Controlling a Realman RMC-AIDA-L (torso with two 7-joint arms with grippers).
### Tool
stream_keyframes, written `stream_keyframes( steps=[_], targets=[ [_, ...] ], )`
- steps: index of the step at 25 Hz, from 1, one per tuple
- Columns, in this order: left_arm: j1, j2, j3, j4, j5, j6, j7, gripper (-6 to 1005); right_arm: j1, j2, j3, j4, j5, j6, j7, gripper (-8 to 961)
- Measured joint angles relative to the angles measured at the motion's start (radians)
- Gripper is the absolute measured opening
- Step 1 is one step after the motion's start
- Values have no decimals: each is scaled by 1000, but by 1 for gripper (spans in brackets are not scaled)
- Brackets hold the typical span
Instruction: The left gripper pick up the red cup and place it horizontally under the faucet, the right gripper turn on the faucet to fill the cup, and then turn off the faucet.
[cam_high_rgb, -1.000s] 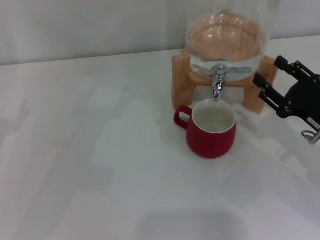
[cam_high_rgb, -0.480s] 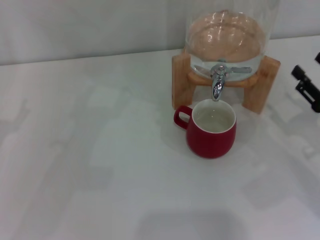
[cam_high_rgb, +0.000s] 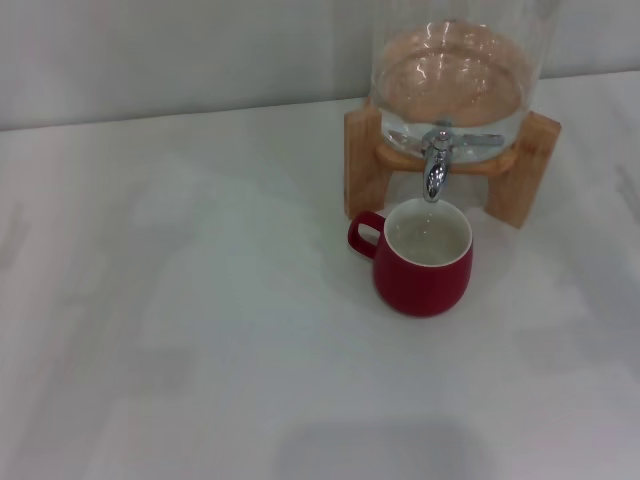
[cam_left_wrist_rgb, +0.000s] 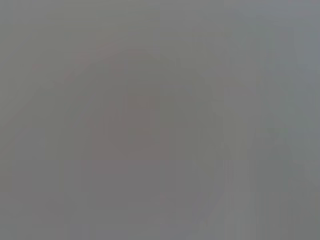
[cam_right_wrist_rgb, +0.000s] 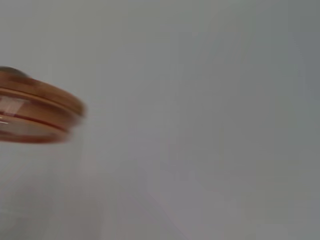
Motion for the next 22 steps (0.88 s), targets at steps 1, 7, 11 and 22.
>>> stream_keyframes(
  steps=[1,7,11,22],
  targets=[
    [-21,1,-5,41,-16,-17,8,881,5,1,22,0,0,-14,-1,616],
    [-134,4,-123,265,-34,-61,12,881,31,2,92,-2,20,-65,-9,616],
    [-149,3,-143,305,-42,-88,11,881,36,2,96,1,34,-77,-13,616],
    [-156,-1,-134,310,-42,-108,9,881,51,2,100,0,60,-121,-79,616]
  ],
)
